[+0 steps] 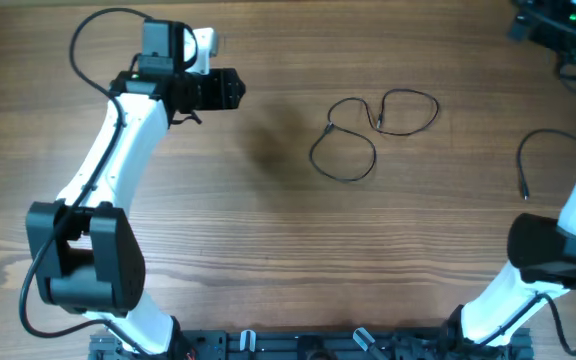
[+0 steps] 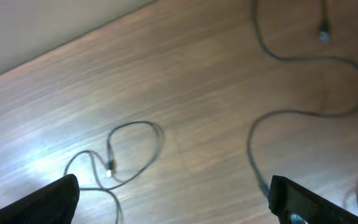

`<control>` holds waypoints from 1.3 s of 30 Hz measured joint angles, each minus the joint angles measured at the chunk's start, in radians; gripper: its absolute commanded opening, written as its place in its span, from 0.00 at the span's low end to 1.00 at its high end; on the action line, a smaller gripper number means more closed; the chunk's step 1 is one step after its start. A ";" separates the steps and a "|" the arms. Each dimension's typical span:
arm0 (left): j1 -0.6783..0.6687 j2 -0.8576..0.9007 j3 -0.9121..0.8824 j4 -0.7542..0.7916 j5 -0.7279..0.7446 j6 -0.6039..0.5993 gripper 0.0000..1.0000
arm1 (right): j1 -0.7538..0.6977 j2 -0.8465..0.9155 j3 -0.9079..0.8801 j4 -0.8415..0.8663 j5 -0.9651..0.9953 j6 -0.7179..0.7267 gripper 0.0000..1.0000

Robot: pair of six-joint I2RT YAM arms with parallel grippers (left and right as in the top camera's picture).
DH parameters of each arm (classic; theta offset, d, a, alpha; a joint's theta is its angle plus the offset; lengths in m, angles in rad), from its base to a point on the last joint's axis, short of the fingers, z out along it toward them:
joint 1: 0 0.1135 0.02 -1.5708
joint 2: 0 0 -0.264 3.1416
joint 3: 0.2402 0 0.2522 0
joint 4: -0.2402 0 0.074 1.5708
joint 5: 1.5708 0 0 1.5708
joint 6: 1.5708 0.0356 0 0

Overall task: Untangle cables
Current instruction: 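Move the right gripper back to the remaining cables at center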

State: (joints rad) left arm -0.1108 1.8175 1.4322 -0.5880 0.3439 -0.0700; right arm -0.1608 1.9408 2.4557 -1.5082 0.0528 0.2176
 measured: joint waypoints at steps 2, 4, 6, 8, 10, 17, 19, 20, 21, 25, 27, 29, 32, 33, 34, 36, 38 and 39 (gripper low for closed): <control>0.040 0.000 0.000 -0.009 -0.006 -0.016 0.72 | 0.045 0.004 0.000 0.003 0.000 -0.008 1.00; 0.074 0.000 0.000 -0.011 -0.006 -0.035 0.72 | 0.084 0.016 0.000 0.002 0.000 -0.021 1.00; 0.107 0.000 0.000 -0.011 -0.005 -0.049 0.72 | 0.121 0.040 0.000 -0.002 -0.008 -0.047 1.00; 0.129 0.000 0.000 -0.018 -0.005 -0.056 0.73 | 0.153 0.072 0.000 -0.002 -0.040 -0.090 1.00; 0.138 0.000 0.000 -0.026 -0.003 -0.060 0.75 | 0.187 0.112 0.000 0.006 -0.080 -0.135 0.99; 0.139 -0.016 0.000 -0.058 -0.045 -0.066 0.78 | 0.277 0.233 0.000 0.028 -0.180 -0.217 1.00; 0.139 -0.019 0.000 -0.068 -0.068 -0.060 0.79 | 0.294 0.273 0.000 0.028 -0.188 -0.225 1.00; 0.139 -0.019 0.000 -0.074 -0.079 -0.052 0.79 | 0.300 0.290 0.000 0.028 -0.192 -0.235 1.00; 0.139 -0.019 0.000 -0.083 -0.087 -0.042 0.79 | 0.305 0.303 0.000 0.027 -0.195 -0.245 1.00; 0.139 -0.020 0.000 -0.115 -0.106 -0.005 0.79 | 0.324 0.364 0.000 0.012 -0.204 -0.272 1.00; 0.139 -0.020 0.000 -0.122 -0.111 0.006 0.79 | 0.328 0.379 0.000 -0.011 -0.198 -0.246 1.00; 0.139 -0.020 0.000 -0.128 -0.112 0.013 0.79 | 0.330 0.401 0.000 -0.052 -0.164 -0.193 1.00; 0.139 -0.020 0.000 -0.130 -0.112 0.017 0.78 | 0.331 0.418 -0.030 -0.039 -0.135 -0.143 1.00; 0.139 -0.021 0.000 -0.131 -0.112 0.017 0.78 | 0.334 0.418 -0.051 -0.023 -0.119 -0.126 1.00; 0.139 -0.021 0.000 -0.134 -0.112 0.017 0.78 | 0.339 0.418 -0.082 0.004 -0.097 -0.106 0.99; 0.139 -0.021 0.000 -0.143 -0.112 0.016 0.78 | 0.352 0.419 -0.147 0.068 -0.076 -0.095 1.00; 0.139 -0.022 0.000 -0.153 -0.111 0.017 0.78 | 0.369 0.420 -0.222 0.135 -0.067 -0.088 0.99; 0.139 -0.023 0.000 -0.157 -0.111 0.017 0.78 | 0.378 0.420 -0.266 0.166 -0.062 -0.086 1.00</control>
State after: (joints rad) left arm 0.0284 1.7950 1.4322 -0.7452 0.2325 -0.0532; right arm 0.2173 2.3604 2.1899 -1.3426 -0.0093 0.1314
